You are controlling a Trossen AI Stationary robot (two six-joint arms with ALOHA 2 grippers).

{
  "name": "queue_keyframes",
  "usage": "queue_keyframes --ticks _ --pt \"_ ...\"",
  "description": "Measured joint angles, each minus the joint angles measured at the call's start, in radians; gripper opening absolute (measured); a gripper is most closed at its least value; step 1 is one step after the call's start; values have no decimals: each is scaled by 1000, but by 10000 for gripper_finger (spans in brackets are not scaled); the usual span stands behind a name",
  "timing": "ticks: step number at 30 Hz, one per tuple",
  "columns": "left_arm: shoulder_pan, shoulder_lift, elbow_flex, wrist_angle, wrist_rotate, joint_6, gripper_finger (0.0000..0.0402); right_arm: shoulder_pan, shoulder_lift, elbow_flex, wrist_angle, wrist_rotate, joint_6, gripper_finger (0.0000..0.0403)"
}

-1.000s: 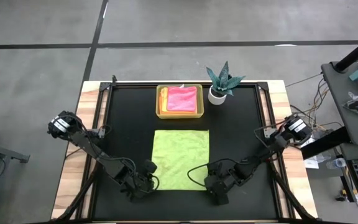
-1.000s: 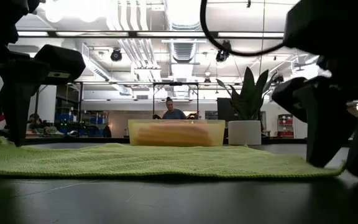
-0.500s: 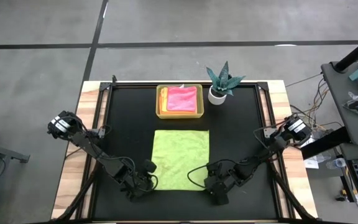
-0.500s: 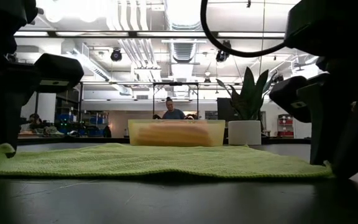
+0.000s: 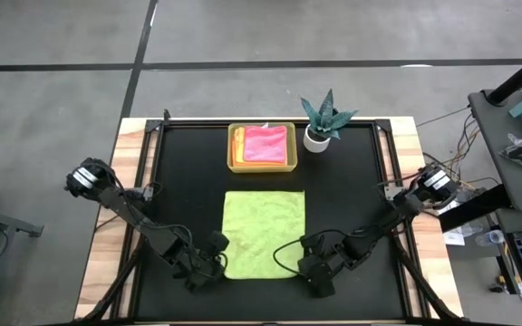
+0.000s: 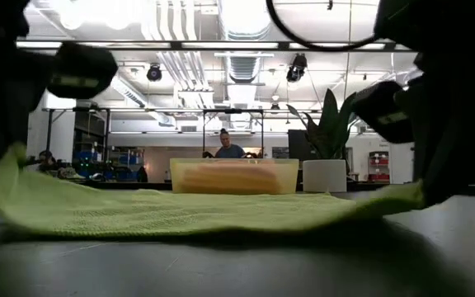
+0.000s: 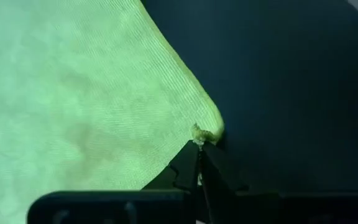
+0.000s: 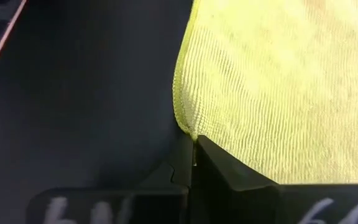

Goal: Fold microfiber towels
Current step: Fold the green microfiber cloth

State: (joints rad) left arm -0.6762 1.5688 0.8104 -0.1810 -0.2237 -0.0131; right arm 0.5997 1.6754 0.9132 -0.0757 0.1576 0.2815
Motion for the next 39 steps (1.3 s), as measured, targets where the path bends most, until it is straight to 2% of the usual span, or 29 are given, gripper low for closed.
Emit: queue_keyframes --ticks 5,10,13,18,23,30,39 --pt "-7 -79 1 0 30 -6 0 5 -51 5 -94 -84 68 9" --pt "-8 -125 10 29 35 -8 0 4 -95 9 -107 -165 116 9" --pt "-8 -150 11 51 28 -14 0 4 -120 9 -118 -173 124 9" --pt "25 -166 -2 25 -25 -108 0 -1 -179 9 -202 -100 136 9" --pt "80 -158 -22 12 -53 -113 0 -36 -241 10 -293 0 157 9" --pt "200 -158 -32 -65 -81 -111 0 -132 -239 9 -394 32 146 9" --pt "340 -158 -32 -212 -118 -104 0 -248 -216 9 -400 84 50 9"
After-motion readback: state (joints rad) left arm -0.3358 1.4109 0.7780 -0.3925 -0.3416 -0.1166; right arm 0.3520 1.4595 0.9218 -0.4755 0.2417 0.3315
